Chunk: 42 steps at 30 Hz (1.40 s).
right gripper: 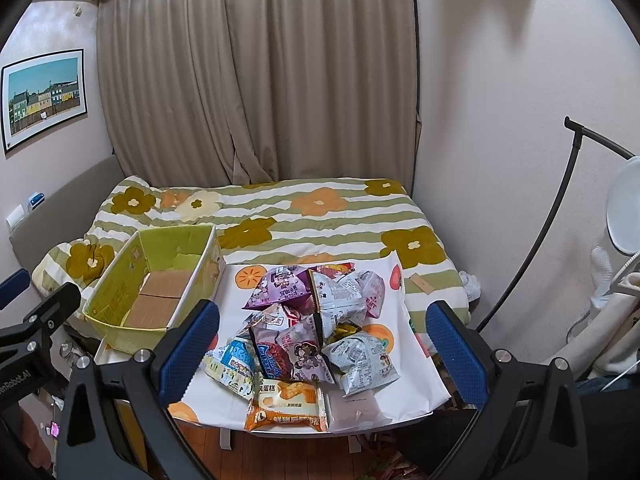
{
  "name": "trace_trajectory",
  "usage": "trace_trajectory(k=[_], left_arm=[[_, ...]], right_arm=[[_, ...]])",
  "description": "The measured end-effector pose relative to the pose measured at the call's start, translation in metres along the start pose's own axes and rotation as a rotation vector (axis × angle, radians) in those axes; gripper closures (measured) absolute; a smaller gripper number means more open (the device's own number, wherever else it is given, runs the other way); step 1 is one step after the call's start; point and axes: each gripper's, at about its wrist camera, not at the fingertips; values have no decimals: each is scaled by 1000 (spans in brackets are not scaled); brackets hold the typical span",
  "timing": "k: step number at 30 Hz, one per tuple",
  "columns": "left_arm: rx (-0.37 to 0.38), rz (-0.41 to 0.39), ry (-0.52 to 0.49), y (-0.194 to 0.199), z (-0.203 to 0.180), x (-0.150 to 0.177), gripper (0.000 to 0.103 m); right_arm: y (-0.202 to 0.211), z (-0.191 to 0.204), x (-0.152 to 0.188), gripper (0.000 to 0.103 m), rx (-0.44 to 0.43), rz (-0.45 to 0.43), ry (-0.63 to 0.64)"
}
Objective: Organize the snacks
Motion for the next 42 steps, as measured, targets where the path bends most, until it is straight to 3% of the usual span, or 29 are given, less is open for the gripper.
trace_trajectory(k=[34, 42], left_arm=[[15, 12, 6, -3, 5, -4, 0], [65, 84, -13, -26, 6, -5, 0]], right_arm=[[-2, 3, 2, 0, 1, 10, 6], [-6, -1, 5, 0, 12, 42, -12]])
Point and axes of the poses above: each gripper's, at about its wrist camera, not at the fingertips, and y roughly against the way its jaws point, z to its left, x to its underside, and after that the axes turned 10 degrees about -z, right-handed
